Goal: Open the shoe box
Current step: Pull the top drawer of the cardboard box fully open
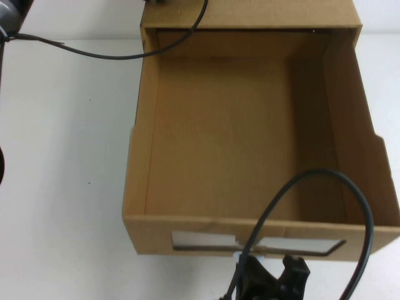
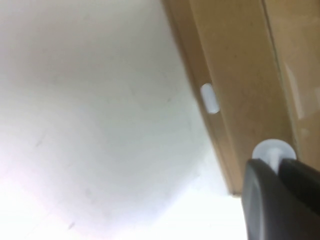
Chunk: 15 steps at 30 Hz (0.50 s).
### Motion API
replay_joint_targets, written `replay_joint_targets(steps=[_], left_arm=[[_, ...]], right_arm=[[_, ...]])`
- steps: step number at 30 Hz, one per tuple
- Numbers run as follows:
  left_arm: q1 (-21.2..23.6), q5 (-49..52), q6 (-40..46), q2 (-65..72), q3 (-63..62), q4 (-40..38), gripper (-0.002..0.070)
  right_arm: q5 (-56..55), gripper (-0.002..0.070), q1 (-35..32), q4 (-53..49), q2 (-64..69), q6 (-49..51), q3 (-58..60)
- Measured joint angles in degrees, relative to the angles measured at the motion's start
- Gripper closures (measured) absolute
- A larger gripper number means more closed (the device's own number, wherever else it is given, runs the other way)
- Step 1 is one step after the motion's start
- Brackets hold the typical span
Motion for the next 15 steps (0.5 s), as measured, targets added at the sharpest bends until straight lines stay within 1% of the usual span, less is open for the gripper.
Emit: replay_joint_targets(steps=[7,15], left_arm=[[0.0,0.0,-0.1,0.0,0.0,0.0,0.0683],[0.0,0.0,-0.21,0.0,0.0,0.0,0.0683]], right_arm=[[-0.18,0.0668,3.45,3.9,0.0,0.0,0.0],[-0.18,0.0667,3.74,4.3,0.0,0.0,0.0]])
